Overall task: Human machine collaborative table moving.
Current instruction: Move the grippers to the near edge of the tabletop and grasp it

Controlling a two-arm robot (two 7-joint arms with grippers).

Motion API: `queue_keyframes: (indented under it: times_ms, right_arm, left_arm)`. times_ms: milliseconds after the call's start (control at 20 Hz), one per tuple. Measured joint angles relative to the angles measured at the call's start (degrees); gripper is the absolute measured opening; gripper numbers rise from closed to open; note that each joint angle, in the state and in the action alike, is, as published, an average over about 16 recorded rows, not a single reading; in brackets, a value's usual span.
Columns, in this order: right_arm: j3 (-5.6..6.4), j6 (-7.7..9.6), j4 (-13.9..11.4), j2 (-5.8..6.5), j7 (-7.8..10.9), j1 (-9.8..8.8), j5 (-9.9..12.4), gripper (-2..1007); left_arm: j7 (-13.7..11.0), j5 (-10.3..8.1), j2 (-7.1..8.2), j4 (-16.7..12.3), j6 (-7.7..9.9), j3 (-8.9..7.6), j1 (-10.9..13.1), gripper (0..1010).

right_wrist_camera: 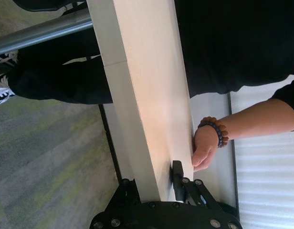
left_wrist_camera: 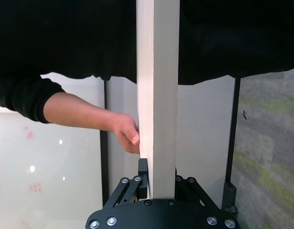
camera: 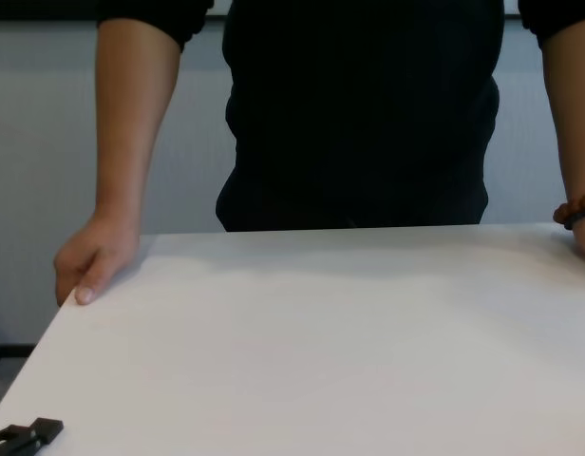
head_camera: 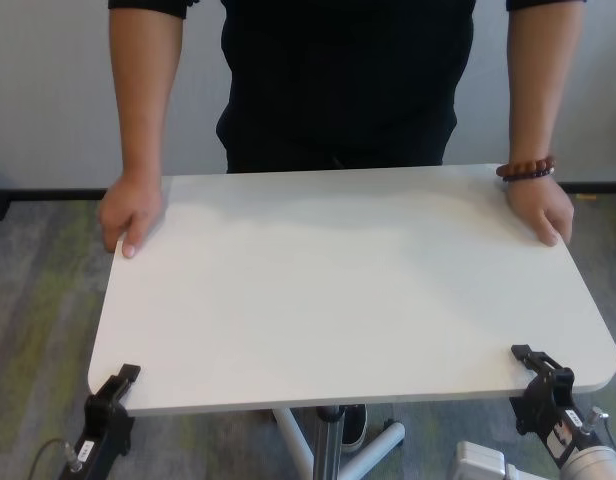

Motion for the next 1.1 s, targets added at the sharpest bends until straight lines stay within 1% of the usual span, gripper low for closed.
queue_keyframes:
  times_ms: [300,1100]
  right_arm:
    - [0.0,-0.01,0.0,0.0,0.01,0.0,0.0,276]
    - [0.02,-0.01,0.0,0.0,-0.01,0.01,0.0,276]
  left_arm:
    - [0.0,0.0,0.0,0.0,0.0,0.0,0.0,233]
    - [0.0,-0.01,0.0,0.0,0.01,0.0,0.0,229]
